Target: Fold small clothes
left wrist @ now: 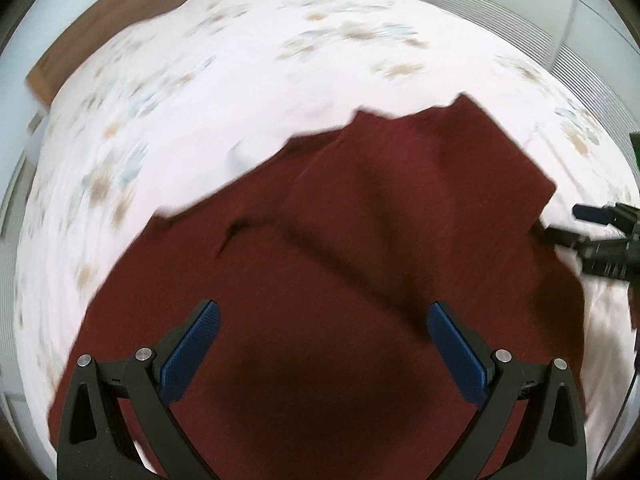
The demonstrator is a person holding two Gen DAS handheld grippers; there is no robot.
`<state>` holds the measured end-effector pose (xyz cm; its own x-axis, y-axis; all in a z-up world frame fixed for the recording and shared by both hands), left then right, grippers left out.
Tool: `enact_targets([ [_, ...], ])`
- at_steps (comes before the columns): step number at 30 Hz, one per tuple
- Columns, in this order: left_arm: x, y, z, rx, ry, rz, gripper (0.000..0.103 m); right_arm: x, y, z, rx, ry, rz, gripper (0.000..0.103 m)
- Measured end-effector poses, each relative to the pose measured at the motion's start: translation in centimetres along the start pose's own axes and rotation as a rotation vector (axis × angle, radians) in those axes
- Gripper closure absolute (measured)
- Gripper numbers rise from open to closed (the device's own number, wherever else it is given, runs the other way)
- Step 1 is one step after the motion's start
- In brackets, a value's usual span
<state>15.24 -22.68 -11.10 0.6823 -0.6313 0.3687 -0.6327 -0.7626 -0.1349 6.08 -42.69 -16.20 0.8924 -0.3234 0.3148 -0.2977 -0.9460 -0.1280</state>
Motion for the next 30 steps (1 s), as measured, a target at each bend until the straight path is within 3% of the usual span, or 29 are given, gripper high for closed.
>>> enact_targets([
  [4,2.6,3.4,2.2,0.011,-0.008,0.111,0.001,-0.2,-0.2,0.6,0.023,-0.008,0.013,0.024],
  [9,3.6,5.3,5.9,0.022,-0.087,0.152,0.001,-0.4,0.5,1.1,0.029,-0.019,0.035,0.024],
  [12,4.4,5.8,9.1,0.092,-0.149,0.163,0.002,-0.8,0.9,1.4,0.029,-0.030,0.043,0.024],
  [14,4.5,5.5,10.4,0.090,-0.186,0.144,0.015,-0.9,1.0,1.6,0.031,-0.033,0.047,0.024],
  [15,4.6,5.2,10.9,0.071,-0.200,0.124,0.034,-0.9,1.0,1.7,0.031,-0.034,0.048,0.024],
  [16,4.7,4.8,11.1,0.045,-0.213,0.093,0.047,-0.9,1.1,1.8,0.030,-0.036,0.047,0.024],
  [17,5.0,4.2,11.1,0.026,-0.215,0.058,0.053,-0.9,1.1,1.9,0.030,-0.038,0.048,0.024],
  [19,5.3,2.8,10.8,0.004,-0.199,0.034,0.075,-0.8,1.2,2.0,0.032,-0.041,0.051,0.024],
  [21,5.5,1.2,10.6,0.003,-0.186,0.011,0.085,-0.5,1.0,2.3,0.040,-0.044,0.059,0.024],
  [25,5.7,-2.4,9.5,-0.049,-0.157,-0.092,0.088,0.4,0.3,2.8,0.038,-0.038,0.064,0.025],
  [27,5.6,-4.2,8.9,-0.069,-0.138,-0.129,0.088,1.0,-0.2,2.9,0.038,-0.029,0.065,0.040],
  [29,5.5,-6.3,8.3,-0.070,-0.116,-0.162,0.088,1.6,-0.7,3.2,0.055,-0.033,0.061,0.076],
  [30,5.4,-7.3,8.0,-0.068,-0.107,-0.176,0.088,1.9,-1.1,3.2,0.074,-0.038,0.054,0.081],
])
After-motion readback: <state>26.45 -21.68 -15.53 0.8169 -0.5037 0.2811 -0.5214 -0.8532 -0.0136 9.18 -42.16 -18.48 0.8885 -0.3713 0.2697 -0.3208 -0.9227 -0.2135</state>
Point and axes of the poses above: each gripper's, at about its wrist camera, not at the fingertips, and z roughly the way its jaws point, y to its right, x to its top, the point moved 4 cm from there along z, roughly the way its jaws point, and after that the axes turned 1 degree about -y, right-handed, at the moved point
